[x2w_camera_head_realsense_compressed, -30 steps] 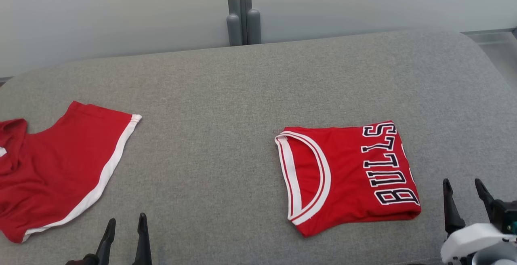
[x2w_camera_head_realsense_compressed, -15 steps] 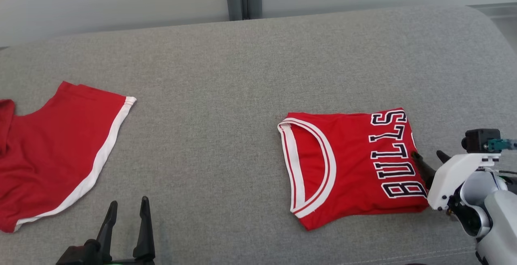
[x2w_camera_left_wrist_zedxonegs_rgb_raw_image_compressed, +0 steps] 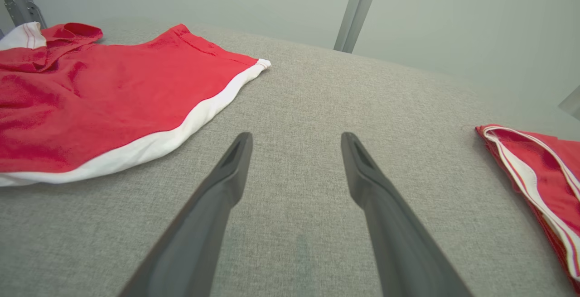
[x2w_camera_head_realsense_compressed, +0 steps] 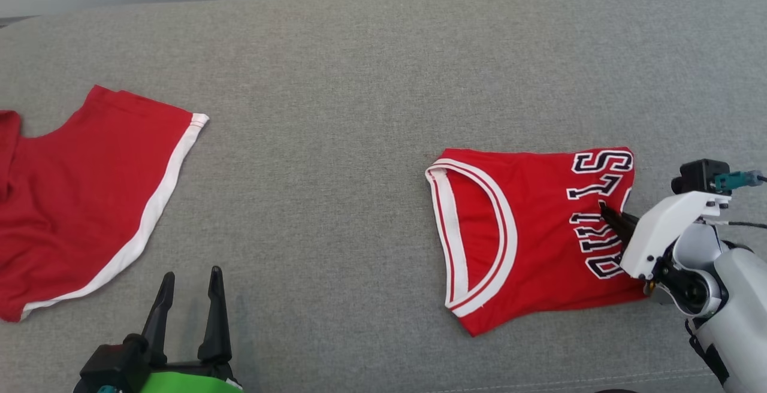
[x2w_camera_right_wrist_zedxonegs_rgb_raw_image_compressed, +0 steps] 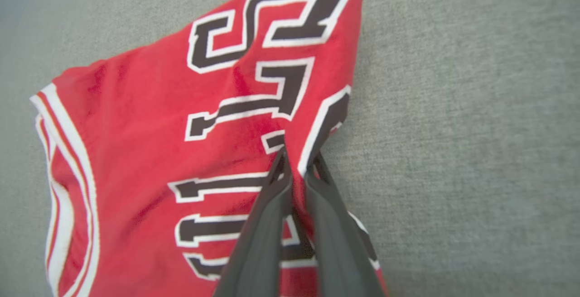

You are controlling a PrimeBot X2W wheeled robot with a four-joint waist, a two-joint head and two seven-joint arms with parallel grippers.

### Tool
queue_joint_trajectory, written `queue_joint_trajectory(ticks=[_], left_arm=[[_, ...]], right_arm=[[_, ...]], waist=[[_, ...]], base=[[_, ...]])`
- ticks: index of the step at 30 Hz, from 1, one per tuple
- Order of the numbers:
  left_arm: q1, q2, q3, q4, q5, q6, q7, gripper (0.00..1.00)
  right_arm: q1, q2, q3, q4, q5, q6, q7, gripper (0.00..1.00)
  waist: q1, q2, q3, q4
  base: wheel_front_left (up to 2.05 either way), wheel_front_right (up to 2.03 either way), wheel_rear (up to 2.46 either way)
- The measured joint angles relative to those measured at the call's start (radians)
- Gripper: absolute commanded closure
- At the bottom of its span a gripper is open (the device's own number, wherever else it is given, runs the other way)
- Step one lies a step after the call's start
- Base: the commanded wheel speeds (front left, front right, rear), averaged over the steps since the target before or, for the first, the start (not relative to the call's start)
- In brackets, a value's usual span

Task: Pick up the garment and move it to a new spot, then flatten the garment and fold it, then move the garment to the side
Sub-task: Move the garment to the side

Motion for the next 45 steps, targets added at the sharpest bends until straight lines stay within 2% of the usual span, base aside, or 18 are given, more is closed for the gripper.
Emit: queue_joint_trajectory(ticks=[7, 14, 20, 25, 30, 39, 40, 41, 42, 45], left_arm=[[-0.024, 0.0, -0.008, -0.024, 0.005, 0.0, -0.001, 0.0], [-0.077, 0.03, -0.05, -0.034, 0.012, -0.001, -0.001, 0.0], [-0.137, 0.061, -0.084, -0.032, 0.011, -0.001, 0.002, 0.0], [-0.165, 0.083, -0.112, -0.038, 0.01, -0.001, 0.015, 0.0], [-0.17, 0.092, -0.11, -0.043, 0.003, 0.0, 0.02, 0.0], [-0.15, 0.101, -0.11, -0.053, 0.0, 0.009, 0.021, 0.0], [-0.148, 0.101, -0.111, -0.053, 0.0, 0.009, 0.021, 0.0], [-0.148, 0.101, -0.111, -0.053, 0.0, 0.011, 0.021, 0.0], [-0.145, 0.102, -0.111, -0.053, 0.0, 0.012, 0.021, 0.0], [-0.137, 0.103, -0.112, -0.053, -0.001, 0.016, 0.021, 0.0]], right_arm=[[-0.074, -0.015, 0.047, -0.014, 0.046, 0.001, -0.054, 1.0], [-0.156, -0.067, 0.049, 0.063, 0.019, 0.001, -0.16, 1.0], [-0.281, -0.105, 0.013, 0.144, -0.021, 0.001, -0.245, 1.0], [-0.382, -0.164, -0.046, 0.249, -0.06, 0.001, -0.267, 1.0], [-0.466, -0.202, -0.106, 0.364, -0.114, 0.001, -0.291, 1.0], [-0.544, -0.204, -0.167, 0.552, -0.207, 0.001, -0.322, 1.0], [-0.549, -0.203, -0.174, 0.573, -0.22, 0.001, -0.336, 0.66], [-0.553, -0.201, -0.178, 0.594, -0.231, 0.001, -0.346, 0.24], [-0.555, -0.199, -0.18, 0.611, -0.248, 0.001, -0.36, 0.0], [-0.575, -0.195, -0.192, 0.655, -0.286, 0.001, -0.406, 0.0]], waist=[[0.0, 0.0, 0.03, -0.066], [0.0, 0.0, 0.08, -0.156], [0.0, 0.0, 0.157, -0.193], [0.0001, 0.0, 0.217, -0.194], [0.0001, 0.0, 0.249, -0.158], [0.0001, 0.0, 0.279, -0.107], [0.0001, 0.0, 0.281, -0.103], [0.0001, 0.0, 0.281, -0.1], [0.0001, 0.0001, 0.28, -0.099], [0.0001, 0.0, 0.274, -0.102]], base=[[0.0, 0.0, 0.0], [0.0, 0.0, 0.0], [0.0, 0.0, 0.0], [0.0, 0.0, 0.0], [0.0, 0.0, 0.0], [0.0, 0.0, 0.0], [0.0, 0.0, 0.0], [0.0, 0.0, 0.0], [0.0, 0.0, 0.0], [0.0, 0.0, 0.0]])
